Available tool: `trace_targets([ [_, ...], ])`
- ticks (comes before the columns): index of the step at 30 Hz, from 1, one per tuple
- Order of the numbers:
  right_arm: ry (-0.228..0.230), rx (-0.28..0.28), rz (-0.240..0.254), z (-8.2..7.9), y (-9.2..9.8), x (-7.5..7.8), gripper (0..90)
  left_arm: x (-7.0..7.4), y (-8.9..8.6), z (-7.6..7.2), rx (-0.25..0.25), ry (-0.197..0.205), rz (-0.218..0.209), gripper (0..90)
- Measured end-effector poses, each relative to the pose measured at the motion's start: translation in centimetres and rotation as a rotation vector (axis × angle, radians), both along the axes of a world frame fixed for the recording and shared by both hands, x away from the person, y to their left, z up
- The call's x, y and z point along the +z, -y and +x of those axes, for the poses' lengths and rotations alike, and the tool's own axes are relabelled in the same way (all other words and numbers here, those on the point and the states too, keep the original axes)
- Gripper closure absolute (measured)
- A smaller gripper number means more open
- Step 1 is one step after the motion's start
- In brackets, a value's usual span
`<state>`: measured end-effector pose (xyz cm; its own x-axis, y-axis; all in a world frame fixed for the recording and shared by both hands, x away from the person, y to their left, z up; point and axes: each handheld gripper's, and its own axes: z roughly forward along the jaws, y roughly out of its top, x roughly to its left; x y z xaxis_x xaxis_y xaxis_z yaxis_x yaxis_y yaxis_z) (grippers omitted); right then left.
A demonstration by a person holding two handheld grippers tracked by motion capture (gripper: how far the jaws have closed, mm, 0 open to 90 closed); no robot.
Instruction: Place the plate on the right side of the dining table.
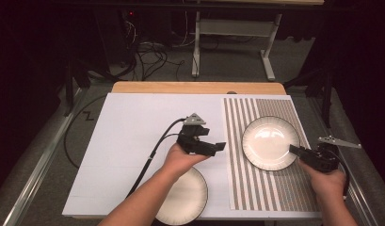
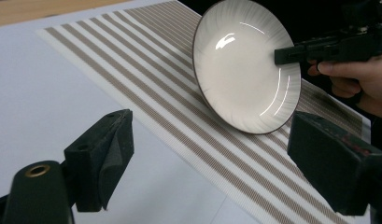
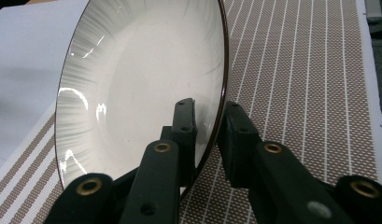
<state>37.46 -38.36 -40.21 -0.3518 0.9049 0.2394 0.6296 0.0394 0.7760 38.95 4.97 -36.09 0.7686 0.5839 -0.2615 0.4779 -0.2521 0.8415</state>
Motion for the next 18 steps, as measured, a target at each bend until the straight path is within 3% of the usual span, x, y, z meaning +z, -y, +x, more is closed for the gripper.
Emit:
trace_targets([
  [1,0.0,0.0,0.0,0.0,0.0,0.0,79.3,0.0,0.0,0.0,0.0,0.0,0.0,13.2],
  [2,-0.002,-0.003,-0.004,0.2,0.0,-0.1,78.8,0.0,-1.5,-0.6,0.02,0.019,0.011,11.7],
  [3,-0.002,-0.003,-0.004,0.2,0.0,-0.1,78.8,0.0,-1.5,-0.6,0.02,0.019,0.011,10.7],
  [4,-0.014,-0.012,-0.001,0.3,0.0,-0.2,78.5,-0.1,-2.8,-1.1,0.041,0.031,0.012,9.7],
  [9,-0.015,-0.019,-0.003,0.5,-0.1,-0.2,78.4,-0.6,-6.3,-2.4,0.094,0.051,0.005,3.0],
  [10,-0.015,-0.019,-0.003,0.5,-0.1,-0.2,78.4,-0.6,-6.3,-2.4,0.094,0.051,0.005,0.2],
  [11,-0.02,-0.025,-0.005,0.6,-0.1,-0.2,78.0,-0.8,-7.7,-3.0,0.114,0.058,0.011,0.1],
  [12,-0.02,-0.025,-0.005,0.6,-0.1,-0.2,78.0,-0.8,-7.7,-3.0,0.114,0.058,0.011,0.1],
  [13,-0.026,-0.032,-0.004,0.7,-0.1,-0.3,77.6,-0.9,-9.1,-3.8,0.129,0.069,0.016,0.1],
  [16,-0.037,-0.04,-0.002,0.9,0.0,-0.4,77.2,-1.0,-10.5,-4.5,0.141,0.075,0.012,0.1],
  [18,-0.042,-0.048,0.006,1.0,0.0,-0.5,77.1,-1.2,-12.6,-5.6,0.162,0.088,0.019,0.1],
])
